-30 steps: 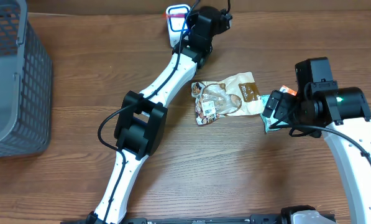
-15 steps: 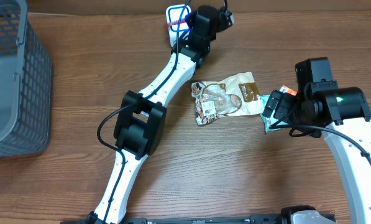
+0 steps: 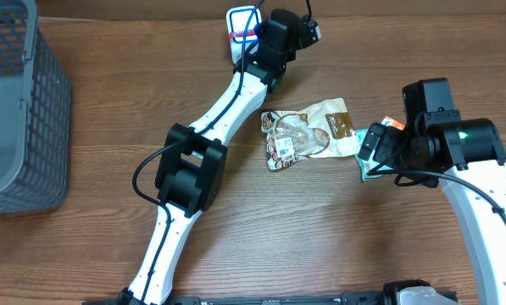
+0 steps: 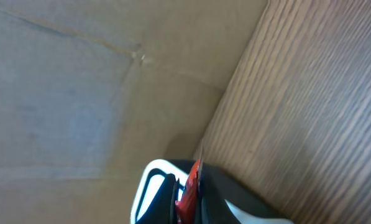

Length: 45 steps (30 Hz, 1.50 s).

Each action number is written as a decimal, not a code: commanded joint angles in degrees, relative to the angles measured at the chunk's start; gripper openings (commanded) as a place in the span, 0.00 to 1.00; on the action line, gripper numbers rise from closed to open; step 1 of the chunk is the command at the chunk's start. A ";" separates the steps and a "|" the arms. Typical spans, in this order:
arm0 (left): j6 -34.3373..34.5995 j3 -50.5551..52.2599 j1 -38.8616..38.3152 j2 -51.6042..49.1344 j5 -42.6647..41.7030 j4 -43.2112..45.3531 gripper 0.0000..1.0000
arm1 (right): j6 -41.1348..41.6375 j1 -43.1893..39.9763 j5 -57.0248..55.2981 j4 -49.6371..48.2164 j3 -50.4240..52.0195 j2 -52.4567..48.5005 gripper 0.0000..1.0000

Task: Scan the item barcode
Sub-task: 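Hold the stick in front of the scanner window with the left gripper, then carry the stick back and release it on the table center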

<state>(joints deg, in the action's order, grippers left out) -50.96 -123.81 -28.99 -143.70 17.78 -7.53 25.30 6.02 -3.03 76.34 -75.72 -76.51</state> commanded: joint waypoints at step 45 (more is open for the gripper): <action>58.99 -0.44 -8.41 18.91 -23.76 -61.33 1.00 | 0.20 -0.15 -0.55 -0.15 -0.42 0.42 1.00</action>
<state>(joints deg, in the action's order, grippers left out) 2.74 -124.09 -38.20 -125.93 -3.70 -68.03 25.30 6.02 -3.01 76.34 -75.72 -76.51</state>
